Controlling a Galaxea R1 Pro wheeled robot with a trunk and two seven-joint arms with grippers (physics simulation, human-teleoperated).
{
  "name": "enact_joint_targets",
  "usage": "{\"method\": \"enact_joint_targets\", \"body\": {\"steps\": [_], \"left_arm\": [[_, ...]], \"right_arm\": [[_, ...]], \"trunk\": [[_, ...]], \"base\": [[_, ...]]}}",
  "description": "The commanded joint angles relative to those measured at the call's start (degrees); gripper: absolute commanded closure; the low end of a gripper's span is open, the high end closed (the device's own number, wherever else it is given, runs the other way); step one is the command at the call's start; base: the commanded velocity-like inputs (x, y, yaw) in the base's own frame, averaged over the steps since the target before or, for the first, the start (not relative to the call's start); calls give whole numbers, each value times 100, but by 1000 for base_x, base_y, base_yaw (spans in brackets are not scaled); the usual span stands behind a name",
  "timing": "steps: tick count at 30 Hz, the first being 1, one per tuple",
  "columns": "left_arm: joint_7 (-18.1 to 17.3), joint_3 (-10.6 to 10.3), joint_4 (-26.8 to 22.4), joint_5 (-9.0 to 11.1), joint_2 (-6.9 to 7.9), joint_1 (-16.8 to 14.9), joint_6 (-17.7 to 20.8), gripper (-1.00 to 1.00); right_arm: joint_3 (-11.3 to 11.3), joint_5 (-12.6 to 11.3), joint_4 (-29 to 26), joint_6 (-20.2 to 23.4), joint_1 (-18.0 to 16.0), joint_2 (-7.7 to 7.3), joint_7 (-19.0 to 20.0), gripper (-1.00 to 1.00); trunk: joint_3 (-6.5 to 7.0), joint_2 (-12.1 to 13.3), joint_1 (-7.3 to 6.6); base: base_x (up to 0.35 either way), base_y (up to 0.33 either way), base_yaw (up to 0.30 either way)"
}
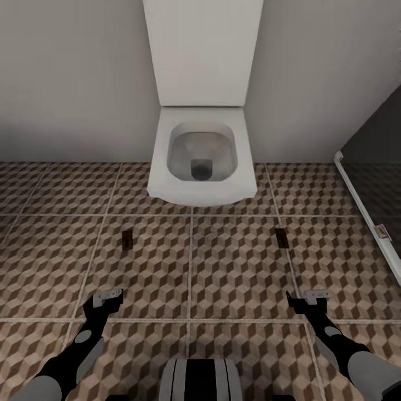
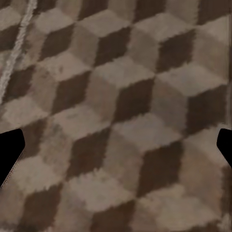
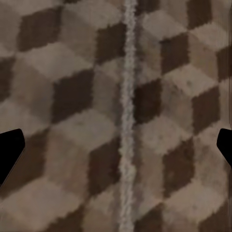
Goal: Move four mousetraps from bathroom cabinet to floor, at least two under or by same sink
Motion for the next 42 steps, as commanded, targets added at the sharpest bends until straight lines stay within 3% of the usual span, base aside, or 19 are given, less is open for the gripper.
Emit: {"method": "enact_joint_targets", "body": {"steps": [1,42], "left_arm": [[44,-49,0,35,8,-3,-22,-100],[44,-40,-1,37,-75,-4,-22,-100]], "right_arm": [[49,-39,-1,-13,-2,-3,-19,-100],[58,-39,-1,-10,-2,6,-19,-100]], "trunk": [[20,0,-3],[928,55,-109]], "base": [[0,0,0],[0,0,0]]}}
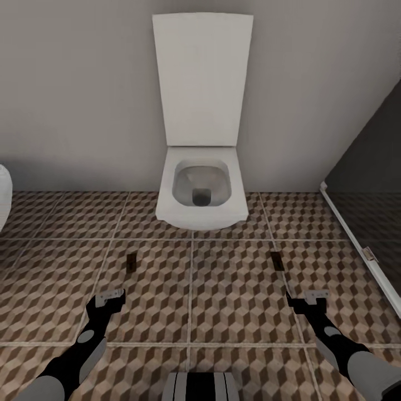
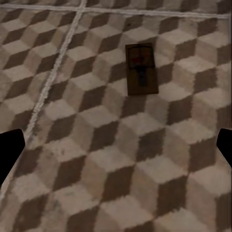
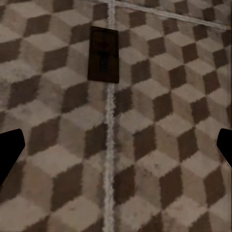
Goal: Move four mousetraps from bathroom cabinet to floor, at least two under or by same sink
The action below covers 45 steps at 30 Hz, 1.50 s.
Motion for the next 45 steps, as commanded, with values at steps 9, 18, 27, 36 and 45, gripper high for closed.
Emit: {"method": "enact_joint_targets", "body": {"steps": [9,18,27,36,45], "left_arm": [[44,-48,1,34,-2,-3,-20,-100],[44,-50,1,34,-6,-3,-22,-100],[44,-48,1,34,-7,-3,-22,-100],[44,-48,1,34,-7,-3,-19,-100],[44,-48,1,34,-7,-3,-22,-100]], "right_arm": [[49,-31,-1,-13,-2,3,-19,-100],[49,-30,-1,-13,-2,6,-19,-100],[51,-30,-1,-13,-2,6,-19,-100],[50,-30,-1,-13,-2,6,-19,-100],[49,-30,-1,-13,-2,6,-19,-100]], "trunk": [[196,11,-24],[396,23,-47],[595,35,-70],[795,47,-94],[994,59,-117]], "base": [[0,0,0],[0,0,0],[0,0,0],[0,0,0],[0,0,0]]}}
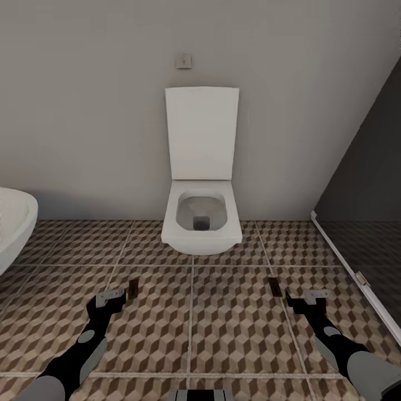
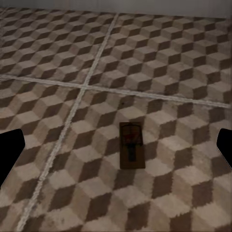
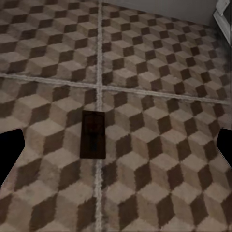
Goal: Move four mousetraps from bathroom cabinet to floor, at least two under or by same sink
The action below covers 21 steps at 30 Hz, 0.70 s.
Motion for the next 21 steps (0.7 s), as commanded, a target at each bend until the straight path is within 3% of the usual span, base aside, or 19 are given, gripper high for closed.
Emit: {"method": "enact_joint_targets", "body": {"steps": [1,21], "left_arm": [[44,-49,0,35,7,-4,-22,-100],[44,-52,0,35,7,-4,-19,-100]], "right_arm": [[49,-39,-1,-13,-2,-3,-17,-100],[49,-39,-1,-13,-2,4,-19,-100]], "trunk": [[18,0,-3],[462,27,-55]], "base": [[0,0,0],[0,0,0]]}}
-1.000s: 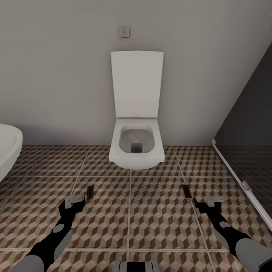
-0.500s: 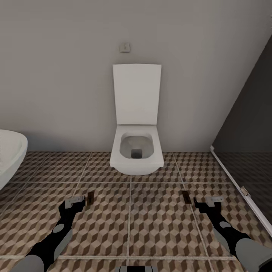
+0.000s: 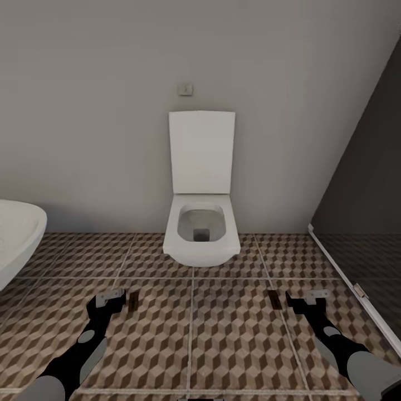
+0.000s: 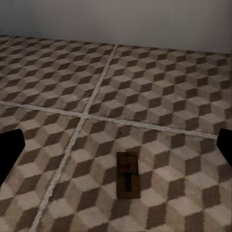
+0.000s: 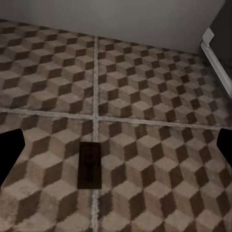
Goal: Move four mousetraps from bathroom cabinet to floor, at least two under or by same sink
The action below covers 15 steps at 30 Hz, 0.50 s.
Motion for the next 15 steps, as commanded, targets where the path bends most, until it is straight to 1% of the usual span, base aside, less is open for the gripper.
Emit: {"method": "enact_joint_targets", "body": {"steps": [1,15], "left_arm": [[44,-48,0,35,7,-4,-23,-100],[44,-53,0,35,7,-4,-24,-100]], "right_arm": [[49,-39,-1,-13,-2,-2,-19,-100],[51,-39,-1,-13,-3,-2,-18,-100]], "trunk": [[18,0,-3],[328,19,-40]], "base": [[0,0,0],[0,0,0]]}}
